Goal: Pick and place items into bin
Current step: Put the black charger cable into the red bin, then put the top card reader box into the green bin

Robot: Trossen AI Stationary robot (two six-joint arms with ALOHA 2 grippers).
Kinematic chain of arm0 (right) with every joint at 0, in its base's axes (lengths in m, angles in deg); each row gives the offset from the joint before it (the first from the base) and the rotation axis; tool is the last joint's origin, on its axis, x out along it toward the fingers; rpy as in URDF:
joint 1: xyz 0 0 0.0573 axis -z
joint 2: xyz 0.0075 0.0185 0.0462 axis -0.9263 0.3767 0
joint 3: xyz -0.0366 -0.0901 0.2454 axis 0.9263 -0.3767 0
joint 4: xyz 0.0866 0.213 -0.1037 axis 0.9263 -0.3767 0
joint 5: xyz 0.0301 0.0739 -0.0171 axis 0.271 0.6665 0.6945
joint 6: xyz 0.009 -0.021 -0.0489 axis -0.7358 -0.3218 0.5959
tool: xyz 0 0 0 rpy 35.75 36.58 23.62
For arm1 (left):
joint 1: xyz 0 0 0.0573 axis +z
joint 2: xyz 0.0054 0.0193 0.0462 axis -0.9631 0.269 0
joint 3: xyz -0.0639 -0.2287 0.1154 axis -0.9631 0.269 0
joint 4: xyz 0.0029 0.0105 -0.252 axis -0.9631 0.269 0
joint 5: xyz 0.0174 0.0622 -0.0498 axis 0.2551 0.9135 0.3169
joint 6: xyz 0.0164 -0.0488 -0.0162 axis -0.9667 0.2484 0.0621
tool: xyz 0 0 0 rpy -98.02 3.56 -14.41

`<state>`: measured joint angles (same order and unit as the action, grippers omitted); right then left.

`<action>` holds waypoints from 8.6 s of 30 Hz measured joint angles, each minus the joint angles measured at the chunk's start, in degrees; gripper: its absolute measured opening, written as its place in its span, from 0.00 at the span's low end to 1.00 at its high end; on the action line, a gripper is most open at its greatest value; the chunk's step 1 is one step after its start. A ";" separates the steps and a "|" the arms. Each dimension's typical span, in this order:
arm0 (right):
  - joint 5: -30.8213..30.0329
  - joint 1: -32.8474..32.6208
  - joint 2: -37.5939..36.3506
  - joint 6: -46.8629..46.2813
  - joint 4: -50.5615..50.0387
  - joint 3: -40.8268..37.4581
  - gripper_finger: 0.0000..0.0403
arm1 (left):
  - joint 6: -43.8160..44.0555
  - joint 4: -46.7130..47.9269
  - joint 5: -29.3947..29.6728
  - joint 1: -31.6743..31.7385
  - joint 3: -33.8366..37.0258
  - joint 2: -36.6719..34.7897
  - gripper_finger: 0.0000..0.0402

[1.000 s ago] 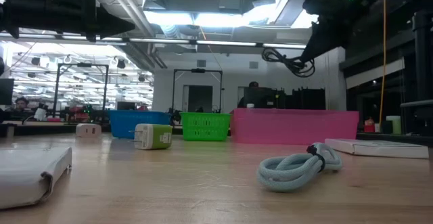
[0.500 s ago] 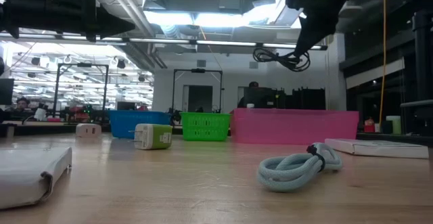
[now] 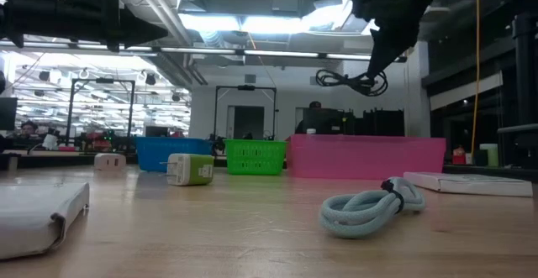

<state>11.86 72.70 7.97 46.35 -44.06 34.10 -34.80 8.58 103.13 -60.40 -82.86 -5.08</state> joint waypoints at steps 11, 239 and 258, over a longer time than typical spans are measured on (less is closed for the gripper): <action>3.22 4.26 10.21 -0.26 -0.04 -0.04 0.00 | 0.01 -0.02 0.01 0.00 0.00 0.00 0.00; 9.46 -16.73 2.19 -47.68 20.71 -33.57 0.00 | -29.32 -8.66 -10.49 -24.24 -50.40 90.56 0.43; 11.50 -16.73 2.24 -47.93 22.96 -33.59 0.00 | -38.32 7.73 -7.52 -24.24 -66.93 102.46 0.42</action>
<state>23.36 55.97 10.21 -1.57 -21.11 0.51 -73.12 16.31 95.61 -84.64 -149.80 97.38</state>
